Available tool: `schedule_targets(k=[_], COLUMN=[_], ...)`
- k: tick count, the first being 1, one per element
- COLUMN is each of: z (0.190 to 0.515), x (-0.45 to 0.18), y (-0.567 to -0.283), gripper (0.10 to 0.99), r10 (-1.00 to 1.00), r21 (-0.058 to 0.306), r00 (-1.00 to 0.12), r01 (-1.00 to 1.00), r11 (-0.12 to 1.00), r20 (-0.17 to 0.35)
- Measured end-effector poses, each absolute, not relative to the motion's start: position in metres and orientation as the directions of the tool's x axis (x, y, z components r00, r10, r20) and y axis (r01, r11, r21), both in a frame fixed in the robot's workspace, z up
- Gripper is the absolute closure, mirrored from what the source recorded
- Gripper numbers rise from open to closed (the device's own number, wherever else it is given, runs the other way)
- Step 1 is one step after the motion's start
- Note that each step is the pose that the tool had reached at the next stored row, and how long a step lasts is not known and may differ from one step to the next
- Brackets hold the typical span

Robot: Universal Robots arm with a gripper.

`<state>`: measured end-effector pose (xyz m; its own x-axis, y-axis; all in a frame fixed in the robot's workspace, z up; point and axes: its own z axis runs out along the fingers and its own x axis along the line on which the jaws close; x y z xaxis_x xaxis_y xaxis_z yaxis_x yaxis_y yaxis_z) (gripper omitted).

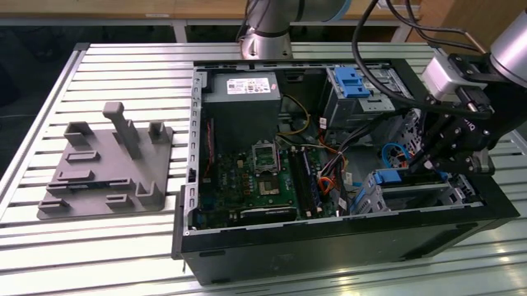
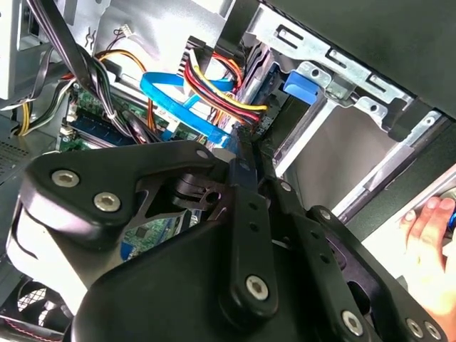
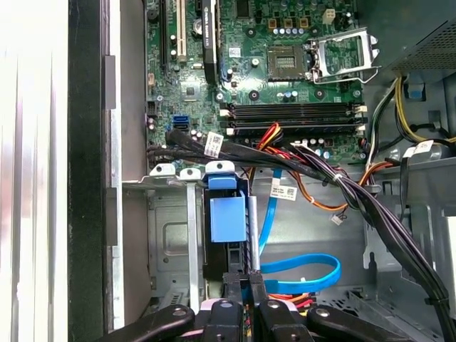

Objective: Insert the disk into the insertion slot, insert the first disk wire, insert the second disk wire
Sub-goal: 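Insert the second disk wire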

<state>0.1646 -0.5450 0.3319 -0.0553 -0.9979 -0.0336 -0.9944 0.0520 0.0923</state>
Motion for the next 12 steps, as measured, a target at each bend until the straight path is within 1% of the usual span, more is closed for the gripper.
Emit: schedule_targets(k=[10,12], z=[0.3273,0.3282], x=[0.1646,0.1645], y=[-0.5451,-0.5452], gripper=[0.925,0.914], r10=[-0.998,-0.998], r21=[0.093,0.093], r00=[-0.047,-0.047], r01=[-0.995,-0.995], r11=[0.044,0.043], r20=[-0.036,-0.035])
